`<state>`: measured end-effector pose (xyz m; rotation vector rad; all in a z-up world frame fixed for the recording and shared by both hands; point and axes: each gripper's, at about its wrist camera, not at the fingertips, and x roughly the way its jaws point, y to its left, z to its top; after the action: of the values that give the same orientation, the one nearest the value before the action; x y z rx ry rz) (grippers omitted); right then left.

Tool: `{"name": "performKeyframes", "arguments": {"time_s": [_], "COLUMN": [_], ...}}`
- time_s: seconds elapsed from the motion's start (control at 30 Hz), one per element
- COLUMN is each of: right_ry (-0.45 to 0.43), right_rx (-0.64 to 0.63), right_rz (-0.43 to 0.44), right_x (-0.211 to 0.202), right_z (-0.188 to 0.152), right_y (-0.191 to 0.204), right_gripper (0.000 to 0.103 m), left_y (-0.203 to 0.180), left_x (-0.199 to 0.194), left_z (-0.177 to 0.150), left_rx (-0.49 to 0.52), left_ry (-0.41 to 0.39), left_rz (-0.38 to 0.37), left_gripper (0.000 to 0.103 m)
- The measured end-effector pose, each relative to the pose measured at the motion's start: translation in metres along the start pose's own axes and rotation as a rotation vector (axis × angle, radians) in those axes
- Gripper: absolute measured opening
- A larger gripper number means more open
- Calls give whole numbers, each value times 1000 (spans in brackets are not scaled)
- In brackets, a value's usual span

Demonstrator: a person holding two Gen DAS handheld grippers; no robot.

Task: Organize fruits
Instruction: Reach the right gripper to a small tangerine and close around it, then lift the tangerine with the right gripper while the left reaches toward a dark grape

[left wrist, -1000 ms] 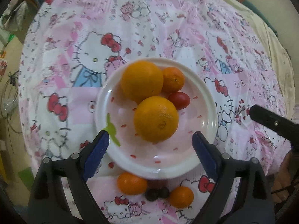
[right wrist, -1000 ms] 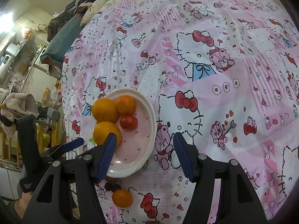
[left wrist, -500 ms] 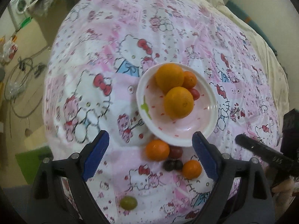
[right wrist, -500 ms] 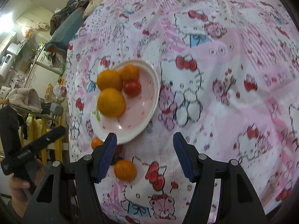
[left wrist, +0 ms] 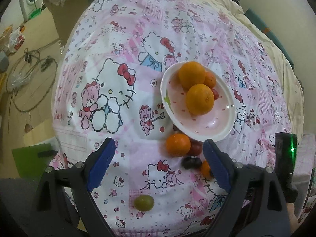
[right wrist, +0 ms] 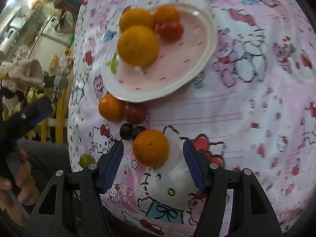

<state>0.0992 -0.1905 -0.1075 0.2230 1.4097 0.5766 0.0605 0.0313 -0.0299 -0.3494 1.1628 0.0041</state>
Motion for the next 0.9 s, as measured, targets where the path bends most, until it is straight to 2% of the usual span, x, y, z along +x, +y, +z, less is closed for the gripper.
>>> {"name": "performKeyframes", "arguments": {"time_s": [0.1, 0.27, 0.4, 0.53, 0.63, 0.7, 0.8, 0.9], "right_ry": [16, 38, 30, -27, -98, -144, -196, -221], "right_rx": [-17, -80, -92, -71, -18, 17, 63, 97], "right_rz": [-23, -60, -77, -61, -31, -16, 8, 27], "right_x": [9, 17, 13, -6, -31, -48, -67, -75], "right_z": [1, -1, -3, 1, 7, 9, 11, 12], "right_y": [3, 12, 13, 6, -6, -15, -29, -36], "right_gripper": [64, 55, 45, 44, 44, 44, 44, 44], "left_y": [3, 2, -4, -13, -23, -29, -37, -43], "left_x": [-2, 1, 3, 13, 27, 36, 55, 66], "left_z": [0, 0, -2, -9, -18, -24, -32, -35], "left_rx": [-6, -1, 31, 79, 122, 134, 124, 102], "left_ry": [-10, -1, 0, 24, 72, 110, 179, 221], "left_rz": [7, 11, 31, 49, 45, 29, -14, -54], "left_gripper": [88, 88, 88, 88, 79, 67, 56, 51]}}
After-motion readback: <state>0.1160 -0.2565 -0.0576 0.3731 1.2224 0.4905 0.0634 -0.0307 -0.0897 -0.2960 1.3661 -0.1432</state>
